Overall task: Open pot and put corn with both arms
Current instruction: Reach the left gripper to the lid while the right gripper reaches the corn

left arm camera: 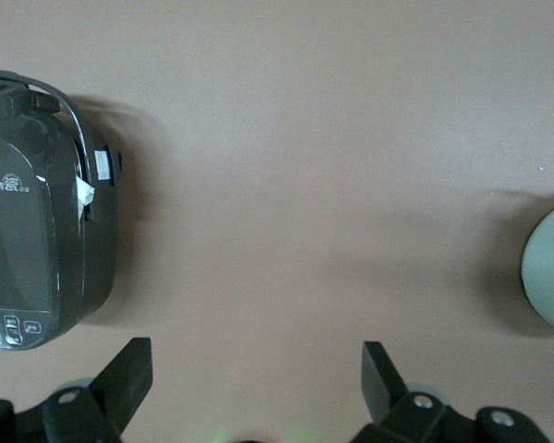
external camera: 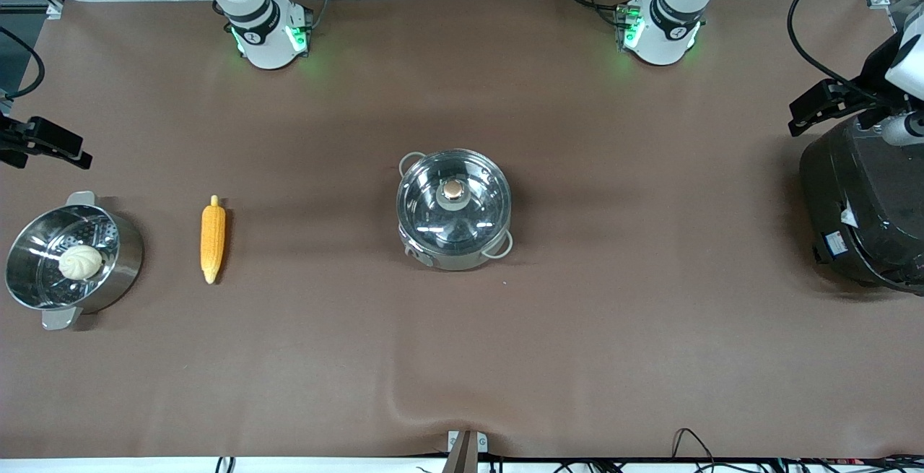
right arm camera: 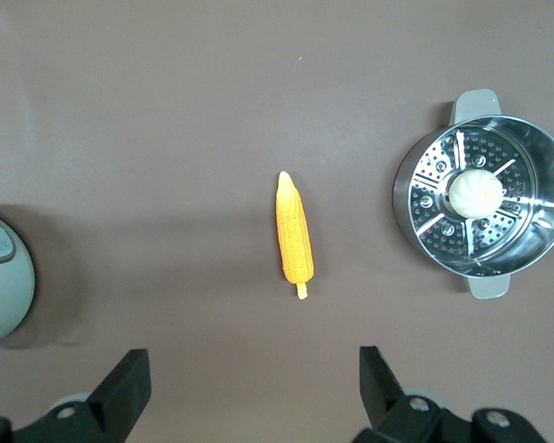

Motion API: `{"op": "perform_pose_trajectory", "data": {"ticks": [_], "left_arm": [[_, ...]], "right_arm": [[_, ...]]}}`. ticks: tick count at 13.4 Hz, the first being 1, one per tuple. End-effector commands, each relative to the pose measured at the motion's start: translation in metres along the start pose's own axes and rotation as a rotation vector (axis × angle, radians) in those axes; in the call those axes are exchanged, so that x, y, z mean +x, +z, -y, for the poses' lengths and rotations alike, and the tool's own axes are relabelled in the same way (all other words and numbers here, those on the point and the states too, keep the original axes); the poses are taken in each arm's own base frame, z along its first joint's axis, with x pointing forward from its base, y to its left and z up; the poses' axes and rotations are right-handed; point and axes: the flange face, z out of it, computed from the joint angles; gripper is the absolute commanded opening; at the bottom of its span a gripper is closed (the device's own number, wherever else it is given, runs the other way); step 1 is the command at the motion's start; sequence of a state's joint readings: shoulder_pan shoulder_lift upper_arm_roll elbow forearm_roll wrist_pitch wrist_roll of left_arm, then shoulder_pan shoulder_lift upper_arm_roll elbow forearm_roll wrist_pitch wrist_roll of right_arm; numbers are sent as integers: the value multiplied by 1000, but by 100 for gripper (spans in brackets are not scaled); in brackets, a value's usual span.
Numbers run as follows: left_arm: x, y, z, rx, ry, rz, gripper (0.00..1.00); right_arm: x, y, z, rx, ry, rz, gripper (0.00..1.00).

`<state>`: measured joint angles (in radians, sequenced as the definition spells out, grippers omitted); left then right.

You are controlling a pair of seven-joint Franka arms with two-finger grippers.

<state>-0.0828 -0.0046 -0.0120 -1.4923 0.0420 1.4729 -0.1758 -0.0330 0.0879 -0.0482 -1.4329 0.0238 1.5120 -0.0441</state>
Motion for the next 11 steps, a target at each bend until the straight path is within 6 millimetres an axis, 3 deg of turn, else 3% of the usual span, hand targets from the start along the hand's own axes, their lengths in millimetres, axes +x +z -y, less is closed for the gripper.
{"op": "perform_pose_trajectory", "data": {"ticks": [1, 6, 8, 11], "left_arm": [[4, -5, 4, 16, 16, -13, 100], [5, -2, 2, 6, 32, -5, 100], [7, 12, -34, -21, 82, 26, 100], [13, 32, -109, -27, 158, -4, 100]], "right_arm": [[-2, -9, -3, 14, 10, -8, 100], [-6, -2, -3, 9, 20, 29, 100], [-2, 12, -2, 9, 20, 43, 100], [5, 44, 4, 11, 10, 34, 100]]}}
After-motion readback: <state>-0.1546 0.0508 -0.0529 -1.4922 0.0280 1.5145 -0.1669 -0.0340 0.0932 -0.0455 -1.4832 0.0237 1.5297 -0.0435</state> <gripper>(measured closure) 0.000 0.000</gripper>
